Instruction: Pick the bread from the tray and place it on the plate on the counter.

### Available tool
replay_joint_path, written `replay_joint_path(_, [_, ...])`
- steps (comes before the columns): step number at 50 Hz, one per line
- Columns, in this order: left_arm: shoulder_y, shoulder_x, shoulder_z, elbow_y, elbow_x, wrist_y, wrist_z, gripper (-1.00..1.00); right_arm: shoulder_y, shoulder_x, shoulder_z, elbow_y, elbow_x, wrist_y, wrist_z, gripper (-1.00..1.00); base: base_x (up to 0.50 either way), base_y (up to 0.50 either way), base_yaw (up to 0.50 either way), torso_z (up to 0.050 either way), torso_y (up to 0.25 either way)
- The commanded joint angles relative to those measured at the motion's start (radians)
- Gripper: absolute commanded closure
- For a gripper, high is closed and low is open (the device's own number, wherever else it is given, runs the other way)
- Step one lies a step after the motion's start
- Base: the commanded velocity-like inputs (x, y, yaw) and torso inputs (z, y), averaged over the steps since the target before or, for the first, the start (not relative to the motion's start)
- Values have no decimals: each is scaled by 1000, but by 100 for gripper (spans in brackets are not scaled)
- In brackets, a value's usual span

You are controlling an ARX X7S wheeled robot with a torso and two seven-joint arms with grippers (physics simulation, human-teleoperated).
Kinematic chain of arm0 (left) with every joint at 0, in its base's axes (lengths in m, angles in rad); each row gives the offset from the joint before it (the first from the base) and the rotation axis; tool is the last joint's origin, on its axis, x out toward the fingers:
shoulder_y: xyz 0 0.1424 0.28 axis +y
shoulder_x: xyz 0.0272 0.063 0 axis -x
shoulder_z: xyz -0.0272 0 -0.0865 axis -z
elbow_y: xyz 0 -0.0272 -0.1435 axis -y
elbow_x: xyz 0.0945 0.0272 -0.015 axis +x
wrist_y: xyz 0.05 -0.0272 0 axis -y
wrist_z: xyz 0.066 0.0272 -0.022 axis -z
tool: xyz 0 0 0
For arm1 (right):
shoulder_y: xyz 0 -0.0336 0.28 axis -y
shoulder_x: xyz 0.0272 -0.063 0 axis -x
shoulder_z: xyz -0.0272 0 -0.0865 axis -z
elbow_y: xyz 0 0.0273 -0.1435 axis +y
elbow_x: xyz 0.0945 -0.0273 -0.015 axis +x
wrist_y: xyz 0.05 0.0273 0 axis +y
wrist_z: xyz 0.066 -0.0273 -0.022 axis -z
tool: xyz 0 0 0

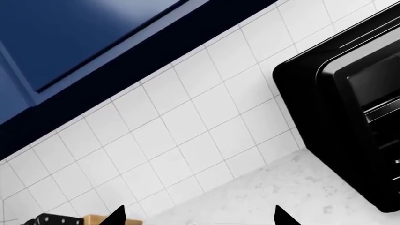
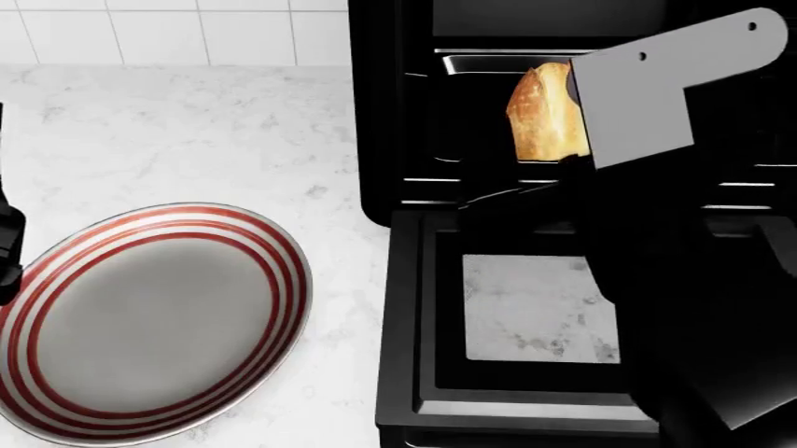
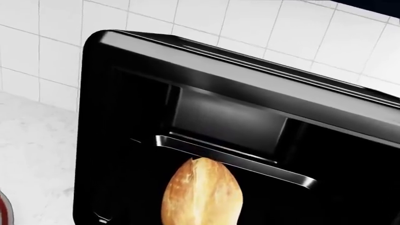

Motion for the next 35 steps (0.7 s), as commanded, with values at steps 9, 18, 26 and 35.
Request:
replay_joint_path(9, [-7, -1, 3, -2, -13, 53, 0, -100, 27, -42, -16, 139, -54, -72, -51, -100, 0, 0, 0, 0, 0])
replay_joint_path(18, [-15, -2, 18, -3, -17, 57, -1, -100, 39, -54, -26, 187, -56, -92, -72, -100, 0, 0, 0, 0, 0])
replay_joint_path(26, [-36, 2, 35, -3, -28, 61, -8, -100, 60, -64, -45, 235, -65, -102, -89, -100, 0, 0, 0, 0, 0])
replay_joint_path(35, [-43, 0, 45, 4, -27, 64, -5, -100, 70, -70, -51, 280, -68, -123, -108, -100, 0, 0, 0, 0, 0])
